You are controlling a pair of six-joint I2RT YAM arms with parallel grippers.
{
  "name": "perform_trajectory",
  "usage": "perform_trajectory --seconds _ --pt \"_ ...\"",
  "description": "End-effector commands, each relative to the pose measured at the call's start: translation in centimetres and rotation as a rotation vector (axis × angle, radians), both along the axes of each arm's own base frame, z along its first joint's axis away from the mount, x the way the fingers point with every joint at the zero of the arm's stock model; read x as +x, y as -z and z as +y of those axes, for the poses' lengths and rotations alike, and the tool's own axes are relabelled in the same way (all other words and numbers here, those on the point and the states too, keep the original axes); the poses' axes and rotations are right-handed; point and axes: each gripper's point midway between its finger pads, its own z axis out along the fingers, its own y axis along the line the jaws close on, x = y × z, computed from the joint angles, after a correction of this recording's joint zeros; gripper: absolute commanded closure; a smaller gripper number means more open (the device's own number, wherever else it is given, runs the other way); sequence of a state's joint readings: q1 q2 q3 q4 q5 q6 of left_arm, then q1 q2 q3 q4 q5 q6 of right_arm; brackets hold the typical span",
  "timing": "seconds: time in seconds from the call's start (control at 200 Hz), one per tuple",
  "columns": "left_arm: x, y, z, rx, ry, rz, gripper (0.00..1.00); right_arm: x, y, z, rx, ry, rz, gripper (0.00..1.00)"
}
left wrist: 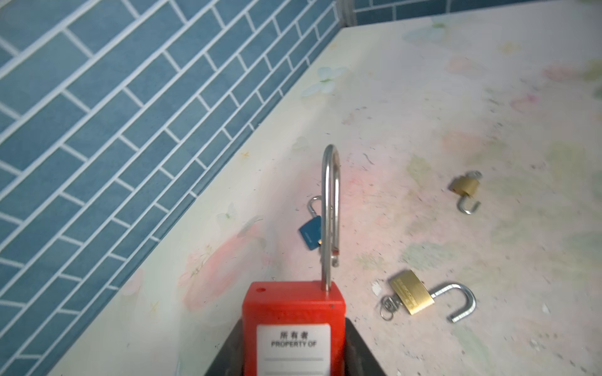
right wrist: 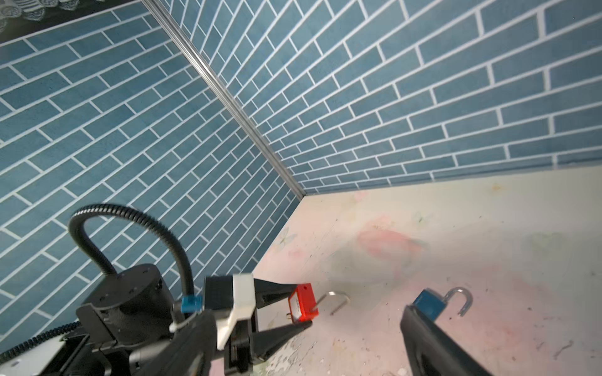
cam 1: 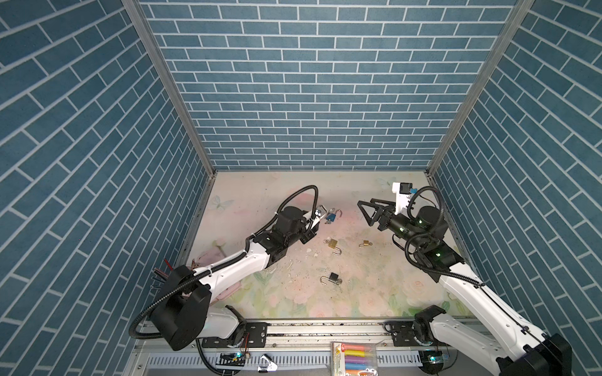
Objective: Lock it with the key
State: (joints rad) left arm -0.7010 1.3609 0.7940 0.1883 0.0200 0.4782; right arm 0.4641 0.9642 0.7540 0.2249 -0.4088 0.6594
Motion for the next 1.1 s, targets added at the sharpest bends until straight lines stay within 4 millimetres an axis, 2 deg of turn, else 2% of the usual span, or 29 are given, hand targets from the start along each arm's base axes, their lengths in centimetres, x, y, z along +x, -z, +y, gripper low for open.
perform_trajectory --seconds 0.0,0.18,0.485,0.66,1.095 --pt "-0.6 -1.6 -0.9 0.087 0.089 -0.157 0.86 -1.4 2.9 1.6 0.001 -0.128 0.244 0.12" --pt "-2.4 0.4 -1.5 0.224 0.187 -0.224 0.93 -1.9 6.9 2.9 0.082 -0.212 0.609 0.17" --pt "-2.3 0.8 -1.4 0.203 0.167 -0.234 0.92 -3.6 10.8 4.0 0.206 -0.294 0.949 0.21" --pt "-2.1 1.1 -1.8 0.195 0.163 -0.225 0.92 -3.6 11.8 4.9 0.241 -0.354 1.045 0.28" --pt "-2.8 1.7 -3.3 0.196 0.198 -0.209 0.91 -1.5 13.3 5.9 0.276 -0.357 1.049 0.48"
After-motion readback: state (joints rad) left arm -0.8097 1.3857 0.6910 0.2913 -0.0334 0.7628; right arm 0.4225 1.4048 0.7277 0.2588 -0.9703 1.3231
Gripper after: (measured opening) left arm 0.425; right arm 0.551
